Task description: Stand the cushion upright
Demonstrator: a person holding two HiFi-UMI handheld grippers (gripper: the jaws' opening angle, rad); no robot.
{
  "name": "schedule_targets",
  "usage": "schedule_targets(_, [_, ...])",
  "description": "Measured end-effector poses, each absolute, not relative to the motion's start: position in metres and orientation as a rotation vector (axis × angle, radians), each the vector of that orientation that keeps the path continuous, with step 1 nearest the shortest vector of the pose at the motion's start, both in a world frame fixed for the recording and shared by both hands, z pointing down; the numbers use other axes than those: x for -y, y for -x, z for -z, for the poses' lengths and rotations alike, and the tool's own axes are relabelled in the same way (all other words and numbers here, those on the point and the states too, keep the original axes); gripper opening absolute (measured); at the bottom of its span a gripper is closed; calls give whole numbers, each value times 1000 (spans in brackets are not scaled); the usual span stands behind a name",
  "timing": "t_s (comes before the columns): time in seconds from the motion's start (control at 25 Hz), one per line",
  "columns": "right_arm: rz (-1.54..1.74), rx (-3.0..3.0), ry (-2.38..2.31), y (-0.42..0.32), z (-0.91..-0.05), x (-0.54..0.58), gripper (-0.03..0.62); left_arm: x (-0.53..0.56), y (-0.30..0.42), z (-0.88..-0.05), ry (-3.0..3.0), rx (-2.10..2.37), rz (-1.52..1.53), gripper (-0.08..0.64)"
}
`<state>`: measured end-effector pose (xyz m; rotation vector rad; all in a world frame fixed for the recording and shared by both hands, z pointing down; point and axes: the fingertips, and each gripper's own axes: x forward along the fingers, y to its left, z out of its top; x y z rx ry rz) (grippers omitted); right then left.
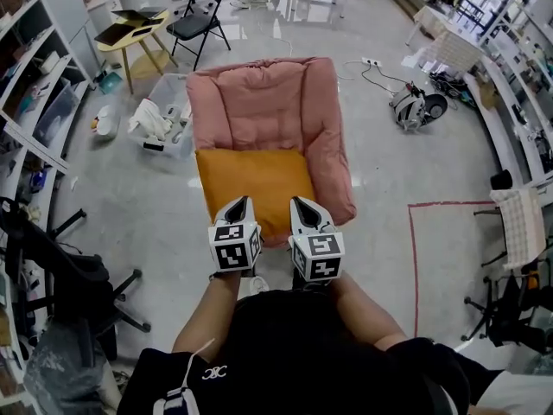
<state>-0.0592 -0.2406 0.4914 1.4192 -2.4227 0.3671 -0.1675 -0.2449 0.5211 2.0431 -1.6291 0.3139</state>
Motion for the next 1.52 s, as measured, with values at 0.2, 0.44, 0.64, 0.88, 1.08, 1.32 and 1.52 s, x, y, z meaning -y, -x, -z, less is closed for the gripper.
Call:
schedule_targets(0.2, [-364, 2478, -1330, 71, -493, 263, -2, 256, 190, -535, -1935, 1715, -330, -3])
schedule_targets(0.44, [-372, 2524, -1235, 77, -492, 289, -2, 265, 203, -554, -1823, 1778, -370, -2])
schedule_targets(0.64, [-406, 2516, -1163, 72, -506, 296, -2, 267, 214, -586, -1709, 1810, -405, -2])
schedule_targets(0.88, [-416, 2485, -1089, 69, -520, 307, -2, 274, 239, -621, -1598, 1849, -441, -3])
schedule_targets(1.08, [-412, 2472, -1044, 65, -529, 320, -2, 281, 259, -679, -1513, 1788, -452, 128])
schedule_targets(1.32, [-403, 2432, -1028, 49, -541, 334, -2, 280, 277, -732, -1424, 1766, -494, 232])
schedule_targets(1.52, [-400, 2407, -1032, 37, -548, 350, -2, 291, 278, -757, -1410, 1744, -555, 269])
